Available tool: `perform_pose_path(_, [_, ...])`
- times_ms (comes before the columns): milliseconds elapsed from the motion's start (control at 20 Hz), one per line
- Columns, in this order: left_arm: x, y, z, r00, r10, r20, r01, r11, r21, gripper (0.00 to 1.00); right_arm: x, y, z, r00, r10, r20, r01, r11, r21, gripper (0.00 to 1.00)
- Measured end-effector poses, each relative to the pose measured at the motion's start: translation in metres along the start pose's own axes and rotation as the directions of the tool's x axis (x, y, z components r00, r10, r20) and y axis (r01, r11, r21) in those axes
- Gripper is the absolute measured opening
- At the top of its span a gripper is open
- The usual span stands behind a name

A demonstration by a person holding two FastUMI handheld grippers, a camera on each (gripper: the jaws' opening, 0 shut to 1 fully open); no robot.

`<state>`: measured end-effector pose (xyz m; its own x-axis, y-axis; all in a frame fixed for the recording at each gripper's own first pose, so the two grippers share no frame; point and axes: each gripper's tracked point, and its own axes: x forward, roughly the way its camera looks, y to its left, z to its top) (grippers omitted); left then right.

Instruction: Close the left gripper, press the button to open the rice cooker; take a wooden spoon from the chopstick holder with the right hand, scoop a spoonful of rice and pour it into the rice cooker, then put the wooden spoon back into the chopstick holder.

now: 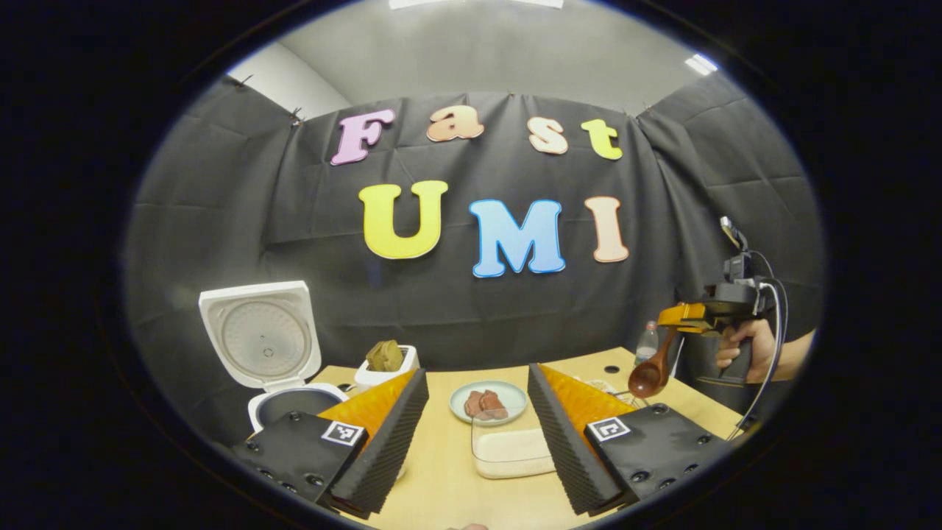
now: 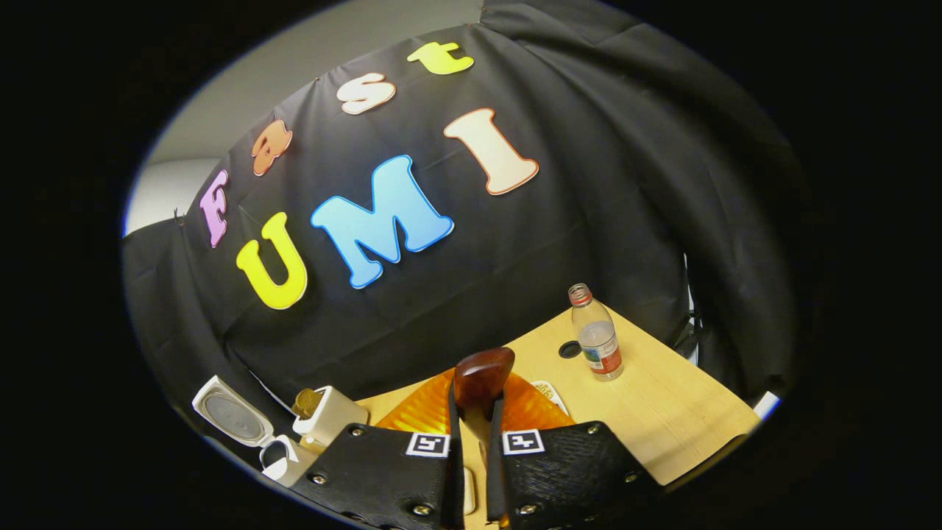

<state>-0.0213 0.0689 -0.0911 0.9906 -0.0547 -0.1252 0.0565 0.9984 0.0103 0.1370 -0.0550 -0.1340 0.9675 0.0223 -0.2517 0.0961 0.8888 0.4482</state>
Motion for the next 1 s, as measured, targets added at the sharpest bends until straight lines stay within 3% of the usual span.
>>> perform_pose_path(600, [-0.004,0.041,-0.016,0.994,0.09,-0.061,-0.09,0.996,-0.007,0.91,0.063,-0.037,-0.087,0.981,-0.149,-0.121,0.147,0.989,-0.03,0.12])
perform_pose_path(750, [-0.003,0.045,-0.016,0.993,0.098,-0.065,-0.098,0.995,-0.002,0.95,0.059,-0.035,-0.093,0.985,-0.123,-0.118,0.127,0.992,0.025,0.16])
perform_pose_path(800, [-0.001,0.045,-0.015,0.993,0.096,-0.063,-0.096,0.995,0.001,0.91,0.057,-0.038,-0.097,0.985,-0.125,-0.122,0.129,0.991,0.026,0.24])
perform_pose_path(850, [0.001,0.044,-0.015,0.994,0.093,-0.061,-0.093,0.996,0.002,0.91,0.052,-0.042,-0.092,0.983,-0.147,-0.113,0.148,0.989,0.005,0.39])
perform_pose_path(900, [0.005,0.042,-0.015,0.994,0.089,-0.059,-0.089,0.996,0.003,0.9,0.044,-0.049,-0.086,0.979,-0.173,-0.108,0.172,0.985,-0.022,0.7])
perform_pose_path(950, [0.008,0.041,-0.014,0.995,0.085,-0.055,-0.085,0.996,0.002,0.9,0.038,-0.052,-0.082,0.977,-0.187,-0.104,0.182,0.982,-0.05,0.66])
perform_pose_path(1000, [0.011,0.04,-0.011,0.996,0.08,-0.049,-0.08,0.997,-0.004,0.9,0.036,-0.052,-0.079,0.977,-0.191,-0.1,0.184,0.98,-0.078,0.92])
